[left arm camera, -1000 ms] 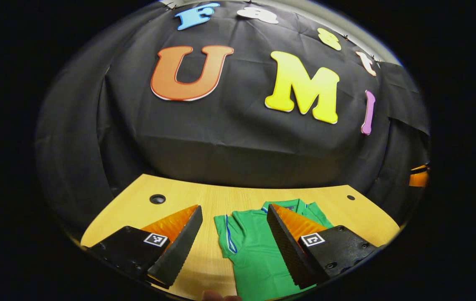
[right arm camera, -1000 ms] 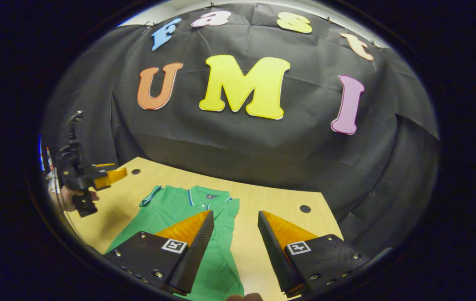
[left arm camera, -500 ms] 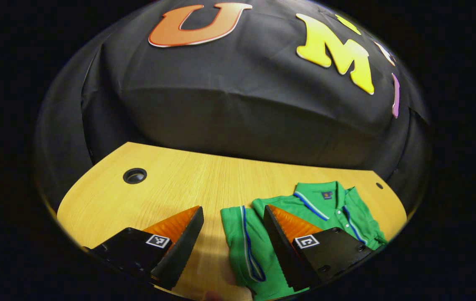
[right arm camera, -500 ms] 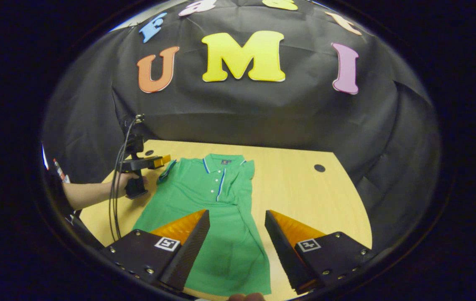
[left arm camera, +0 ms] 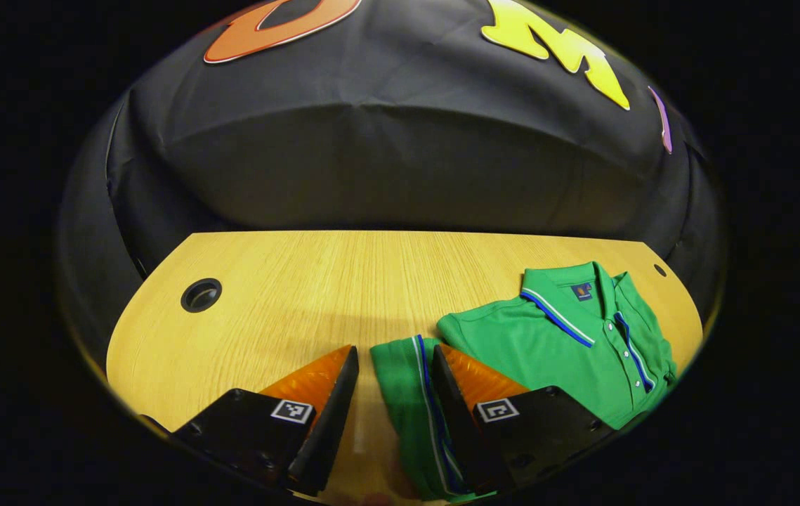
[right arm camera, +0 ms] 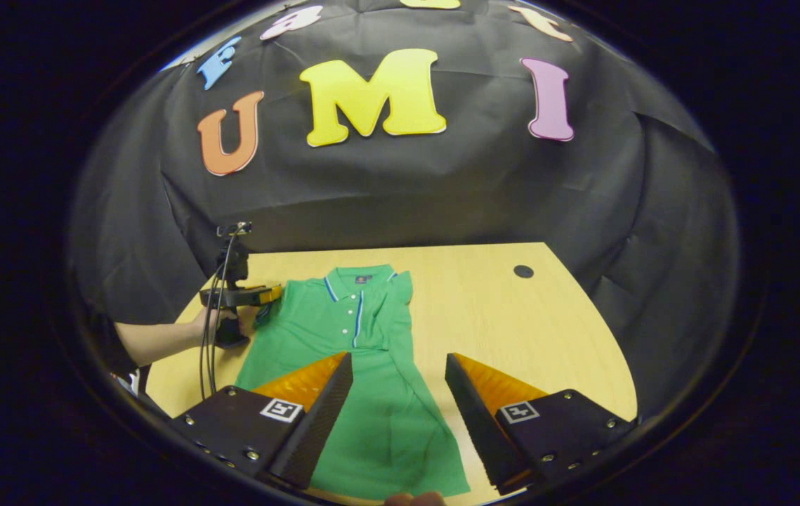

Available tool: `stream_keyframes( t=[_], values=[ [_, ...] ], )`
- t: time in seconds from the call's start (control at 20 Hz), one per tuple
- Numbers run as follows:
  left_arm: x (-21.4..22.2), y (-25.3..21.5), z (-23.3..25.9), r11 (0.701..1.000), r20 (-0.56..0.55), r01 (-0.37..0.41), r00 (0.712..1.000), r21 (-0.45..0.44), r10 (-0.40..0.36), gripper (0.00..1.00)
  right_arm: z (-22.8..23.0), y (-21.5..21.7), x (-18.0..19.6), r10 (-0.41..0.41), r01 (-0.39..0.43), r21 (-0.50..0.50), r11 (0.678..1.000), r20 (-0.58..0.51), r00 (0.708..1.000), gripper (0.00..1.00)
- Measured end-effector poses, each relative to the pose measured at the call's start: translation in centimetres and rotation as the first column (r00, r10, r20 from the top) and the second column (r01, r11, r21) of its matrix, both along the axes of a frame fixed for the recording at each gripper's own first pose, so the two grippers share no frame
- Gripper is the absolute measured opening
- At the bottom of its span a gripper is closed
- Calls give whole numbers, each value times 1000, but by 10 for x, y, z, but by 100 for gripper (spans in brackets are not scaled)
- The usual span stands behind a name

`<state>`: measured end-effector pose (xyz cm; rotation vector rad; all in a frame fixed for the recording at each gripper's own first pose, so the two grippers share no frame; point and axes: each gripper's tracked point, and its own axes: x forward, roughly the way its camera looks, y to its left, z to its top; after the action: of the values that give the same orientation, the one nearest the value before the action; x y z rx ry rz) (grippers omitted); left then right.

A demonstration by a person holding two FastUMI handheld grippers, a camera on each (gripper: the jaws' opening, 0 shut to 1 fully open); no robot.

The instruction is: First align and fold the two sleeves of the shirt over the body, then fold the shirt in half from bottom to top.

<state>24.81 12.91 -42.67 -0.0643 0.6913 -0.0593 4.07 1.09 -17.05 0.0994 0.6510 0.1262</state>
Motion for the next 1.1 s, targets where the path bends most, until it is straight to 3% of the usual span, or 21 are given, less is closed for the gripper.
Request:
stream_keyframes(
  t=[0.05, 0.1, 0.25, 0.4, 0.6, 1.1],
  values=[
    [-1, 0, -1, 1000, -6, 4, 1000, 1, -4, 68, -2, 0, 0, -4, 4, 9, 1000, -1, 1000, 86],
    [-2, 1, -2, 1000, -15, 10, 1000, 16, -9, 71, -3, 0, 0, -8, 8, 15, 1000, -4, 1000, 86],
    [-1, 5, -2, 999, -24, 20, 1000, 38, -19, 51, -11, -1, -4, -21, 22, 34, 999, -22, 1000, 86],
    [-4, -4, 3, 998, -11, 34, 999, -58, -35, 23, -15, -8, -10, -45, 47, 45, 998, -33, 998, 86],
    [-6, -12, 19, 989, 23, 42, 999, -142, -39, 4, -19, -19, -13, -72, 74, 51, 996, -41, 997, 86],
    [0, -40, 87, 992, 95, 49, 995, -119, -38, 3, -9, -40, -17, -119, 118, 98, 988, 6, 993, 86]
  ],
)
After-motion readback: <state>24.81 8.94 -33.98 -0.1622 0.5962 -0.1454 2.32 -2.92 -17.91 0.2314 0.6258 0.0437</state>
